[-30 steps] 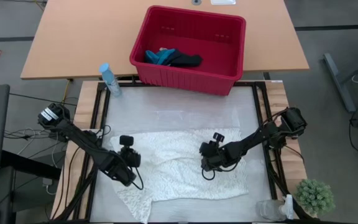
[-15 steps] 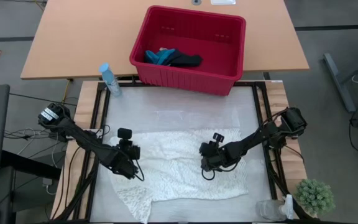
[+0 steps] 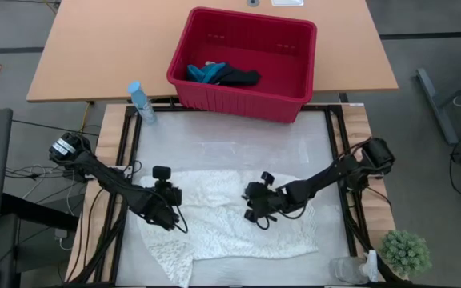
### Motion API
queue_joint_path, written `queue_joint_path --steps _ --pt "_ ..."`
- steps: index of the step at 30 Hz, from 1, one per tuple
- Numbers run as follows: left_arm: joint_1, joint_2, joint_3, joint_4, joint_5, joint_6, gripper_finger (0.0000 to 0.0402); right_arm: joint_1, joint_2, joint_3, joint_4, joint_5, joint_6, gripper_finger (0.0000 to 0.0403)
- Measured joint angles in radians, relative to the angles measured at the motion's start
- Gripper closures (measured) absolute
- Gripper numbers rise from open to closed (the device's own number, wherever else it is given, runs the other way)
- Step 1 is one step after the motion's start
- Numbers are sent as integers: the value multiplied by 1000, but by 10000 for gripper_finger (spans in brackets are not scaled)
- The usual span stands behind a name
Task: Fold Laundry from Bin
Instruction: Fold the white shirt
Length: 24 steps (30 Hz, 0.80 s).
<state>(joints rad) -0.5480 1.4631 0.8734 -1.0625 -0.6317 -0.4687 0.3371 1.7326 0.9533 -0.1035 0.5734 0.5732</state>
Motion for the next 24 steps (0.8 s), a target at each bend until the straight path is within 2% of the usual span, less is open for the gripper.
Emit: queue_joint_path --steps 11,15,20,24 --pt "0 0 -54 10 51 -74 401 -47 5 0 -479 28 321 255" --pt "0 0 -99 49 60 -102 401 -42 1 1 -564 61 354 255" --pt "0 0 -166 191 62 -88 401 -53 -3 1 -652 84 422 255" --pt "0 0 -216 270 91 -69 401 -36 -72 1 -678 137 414 255"
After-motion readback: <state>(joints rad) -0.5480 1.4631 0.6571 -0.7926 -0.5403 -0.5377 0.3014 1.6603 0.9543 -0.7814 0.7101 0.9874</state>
